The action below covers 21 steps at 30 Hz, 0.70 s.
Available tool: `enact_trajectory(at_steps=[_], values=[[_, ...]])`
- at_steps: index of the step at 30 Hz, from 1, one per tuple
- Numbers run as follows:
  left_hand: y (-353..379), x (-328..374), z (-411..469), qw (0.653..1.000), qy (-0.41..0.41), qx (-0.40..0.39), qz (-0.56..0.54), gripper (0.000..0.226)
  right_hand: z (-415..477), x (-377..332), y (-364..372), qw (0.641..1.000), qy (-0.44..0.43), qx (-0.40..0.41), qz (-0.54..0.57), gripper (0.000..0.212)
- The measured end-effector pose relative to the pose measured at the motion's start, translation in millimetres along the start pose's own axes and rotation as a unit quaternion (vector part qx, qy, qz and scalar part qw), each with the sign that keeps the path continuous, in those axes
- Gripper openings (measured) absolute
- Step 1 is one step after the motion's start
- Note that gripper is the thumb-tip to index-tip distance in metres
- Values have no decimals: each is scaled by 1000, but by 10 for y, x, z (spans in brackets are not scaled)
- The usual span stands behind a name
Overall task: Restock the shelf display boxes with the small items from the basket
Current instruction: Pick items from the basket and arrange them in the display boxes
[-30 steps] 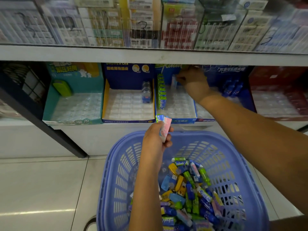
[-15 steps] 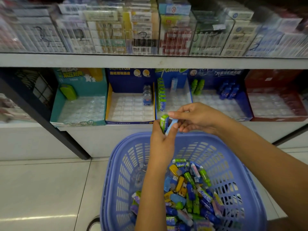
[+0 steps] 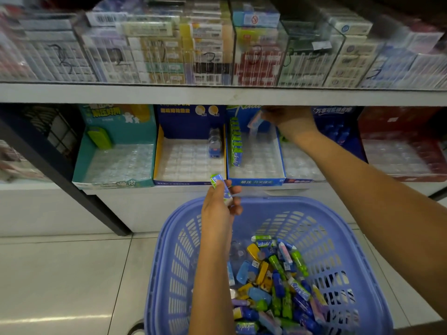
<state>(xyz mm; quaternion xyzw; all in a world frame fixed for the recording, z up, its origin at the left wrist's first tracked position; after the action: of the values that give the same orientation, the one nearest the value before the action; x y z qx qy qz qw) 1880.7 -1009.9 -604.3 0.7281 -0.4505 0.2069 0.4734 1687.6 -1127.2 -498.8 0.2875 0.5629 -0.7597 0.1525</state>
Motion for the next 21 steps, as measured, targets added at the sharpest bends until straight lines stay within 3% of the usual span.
enact_trajectory(at_steps=[6,12,17,19,21], values=[[24,4,25,999,-16,-19,-28,23,116,98,224,996,-51,-66,7,21],[87,-4,22,997,-48,-41,-49,41,176,233,199,995,-62,-82,-13,24],[119,9,10,994,-51,-64,-77,45,62,227,295,984,-126,-51,-118,30],[125,18,12,993,-50,-69,-76,42,-29,277,372,949,-176,-61,-254,38],[130,18,8,994,-48,-72,-64,39,-98,282,384,932,-183,-69,-306,44]])
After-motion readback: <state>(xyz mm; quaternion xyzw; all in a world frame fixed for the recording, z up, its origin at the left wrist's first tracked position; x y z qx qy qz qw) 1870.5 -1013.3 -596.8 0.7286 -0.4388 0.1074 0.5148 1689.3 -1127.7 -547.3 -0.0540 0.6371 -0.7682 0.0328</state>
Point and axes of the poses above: each hand's wrist, its own z-axis towards the middle knuckle, its own y-axis out of the palm, x = y × z, the point moved 5 cm from there along z, towards the middle knuckle, and after that the axes turned 3 degrees about -y, right-handed, at the moved point
